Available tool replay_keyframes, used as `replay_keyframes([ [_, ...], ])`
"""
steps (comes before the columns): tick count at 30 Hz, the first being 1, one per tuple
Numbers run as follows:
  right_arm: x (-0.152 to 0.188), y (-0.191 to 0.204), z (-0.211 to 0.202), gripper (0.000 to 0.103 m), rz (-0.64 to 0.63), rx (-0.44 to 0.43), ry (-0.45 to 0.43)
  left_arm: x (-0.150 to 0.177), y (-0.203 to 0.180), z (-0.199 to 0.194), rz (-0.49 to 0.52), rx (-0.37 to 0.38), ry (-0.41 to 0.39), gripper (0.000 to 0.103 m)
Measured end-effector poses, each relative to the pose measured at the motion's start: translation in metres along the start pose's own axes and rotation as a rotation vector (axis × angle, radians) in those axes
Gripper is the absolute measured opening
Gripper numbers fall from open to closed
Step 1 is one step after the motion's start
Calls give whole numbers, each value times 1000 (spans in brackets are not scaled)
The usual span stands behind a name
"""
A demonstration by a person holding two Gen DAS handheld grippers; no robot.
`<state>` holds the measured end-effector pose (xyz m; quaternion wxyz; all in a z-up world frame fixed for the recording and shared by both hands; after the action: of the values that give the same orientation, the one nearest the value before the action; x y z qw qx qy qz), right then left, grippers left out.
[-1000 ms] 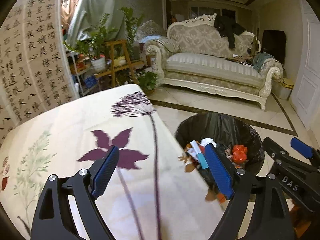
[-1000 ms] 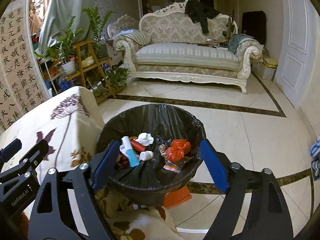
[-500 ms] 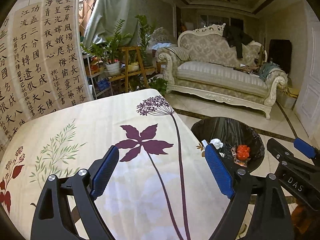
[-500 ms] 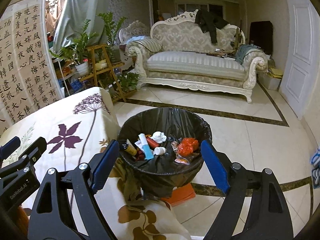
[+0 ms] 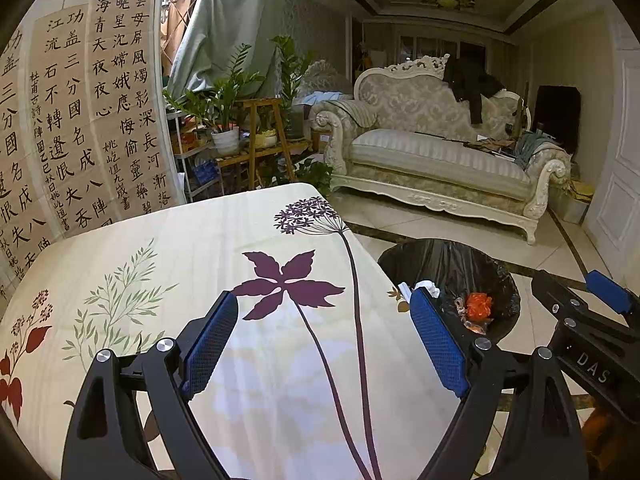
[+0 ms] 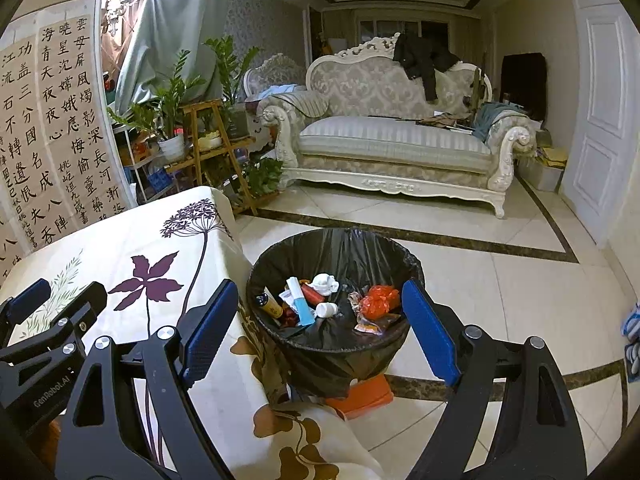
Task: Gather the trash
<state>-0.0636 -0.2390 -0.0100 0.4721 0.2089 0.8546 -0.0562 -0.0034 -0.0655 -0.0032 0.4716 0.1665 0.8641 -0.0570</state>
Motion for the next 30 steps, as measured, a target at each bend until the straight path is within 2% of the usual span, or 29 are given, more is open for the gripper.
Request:
replay_keyframes([
  [30,0,-10,-1,82,8,9,-2,2,-5,-1,-14,2,11,85],
])
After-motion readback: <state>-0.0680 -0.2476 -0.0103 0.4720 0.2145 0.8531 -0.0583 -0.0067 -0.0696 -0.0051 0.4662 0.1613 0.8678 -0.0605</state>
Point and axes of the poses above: each gripper's, at about its wrist camera, not at the fingertips, and z roughly the way its jaws point, y to its left, x to its underside, the point moved 2 cm from there along z, roughly the way its jaws point, and after that the axes turned 3 degrees about z, right-handed, at the moved point
